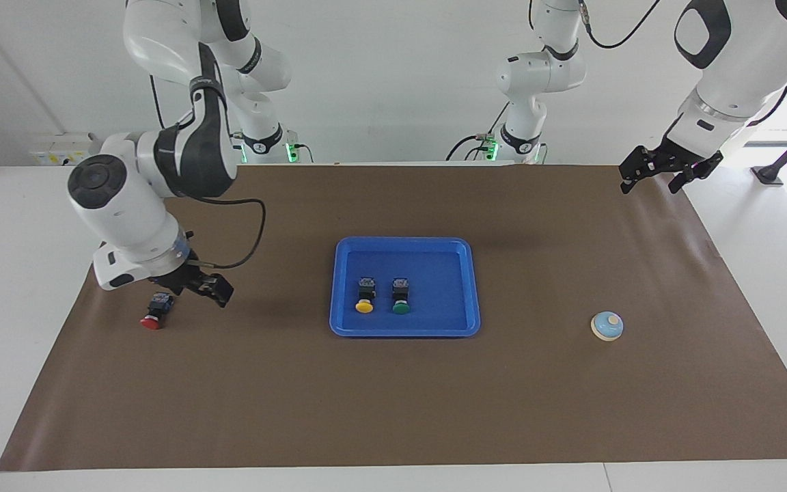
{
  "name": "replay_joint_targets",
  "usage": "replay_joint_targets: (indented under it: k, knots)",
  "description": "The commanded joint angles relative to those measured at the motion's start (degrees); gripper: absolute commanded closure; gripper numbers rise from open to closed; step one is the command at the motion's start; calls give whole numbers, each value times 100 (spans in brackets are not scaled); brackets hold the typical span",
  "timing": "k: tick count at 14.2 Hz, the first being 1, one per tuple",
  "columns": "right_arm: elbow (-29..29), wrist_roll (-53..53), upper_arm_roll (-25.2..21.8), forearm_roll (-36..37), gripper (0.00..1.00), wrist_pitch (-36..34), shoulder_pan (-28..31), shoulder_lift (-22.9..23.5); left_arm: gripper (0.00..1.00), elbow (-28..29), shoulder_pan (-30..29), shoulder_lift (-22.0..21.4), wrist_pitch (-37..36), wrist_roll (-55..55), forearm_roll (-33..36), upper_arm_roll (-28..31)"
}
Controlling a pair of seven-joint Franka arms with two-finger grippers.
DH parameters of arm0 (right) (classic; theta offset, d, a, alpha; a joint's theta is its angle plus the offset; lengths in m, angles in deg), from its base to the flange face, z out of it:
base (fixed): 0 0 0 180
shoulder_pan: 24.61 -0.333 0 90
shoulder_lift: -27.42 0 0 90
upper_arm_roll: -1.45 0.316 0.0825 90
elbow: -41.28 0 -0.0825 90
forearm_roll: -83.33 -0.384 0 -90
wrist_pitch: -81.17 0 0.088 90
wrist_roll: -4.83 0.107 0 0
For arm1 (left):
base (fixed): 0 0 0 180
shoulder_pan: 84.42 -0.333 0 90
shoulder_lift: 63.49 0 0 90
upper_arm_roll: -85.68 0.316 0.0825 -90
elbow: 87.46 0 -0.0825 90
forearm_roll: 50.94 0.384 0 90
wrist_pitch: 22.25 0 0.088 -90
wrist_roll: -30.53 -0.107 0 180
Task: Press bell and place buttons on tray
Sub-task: 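Place the green button in the tray beside the orange one, then grasp the red-topped button with the right gripper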
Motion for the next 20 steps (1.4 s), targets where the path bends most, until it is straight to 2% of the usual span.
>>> replay_joint_targets:
  k: [1, 5, 11, 12, 13, 14, 15, 16, 20]
  knots:
    - [-1078, -472, 89, 197, 0, 717, 373, -484, 0, -50, -16, -30, -74, -23, -26, 1]
    - [-2415, -1000, 89, 312, 0, 2246, 988, -731, 0, -50, -16, -30, -74, -23, -26, 10]
    - [-3347, -1045, 98, 312, 0, 3838, 1332, -529, 0, -50, -16, -38, -74, -23, -26, 10]
    - [-3410, -1054, 98, 312, 0, 3936, 1332, -520, 0, -50, -16, -30, -74, -23, -26, 10]
    - [-3419, -1045, 98, 312, 6, 3911, 1332, -520, 0, -50, -16, -30, -74, -23, -26, 10]
    - [-3419, -1045, 98, 312, 45, 3876, 1332, -520, 0, -50, -16, -38, -74, -23, -26, 10]
    - [-3411, -1036, 98, 312, 79, 3858, 1332, -520, 0, -50, -16, -38, -74, -23, -26, 10]
    - [-3410, -1019, 98, 312, 100, 3815, 1315, -529, 0, -50, -16, -30, -74, -23, -26, 10]
    - [-3297, -1027, 116, 312, 100, 3490, 1245, -572, 0, -50, -16, -30, -74, -23, -26, 10]
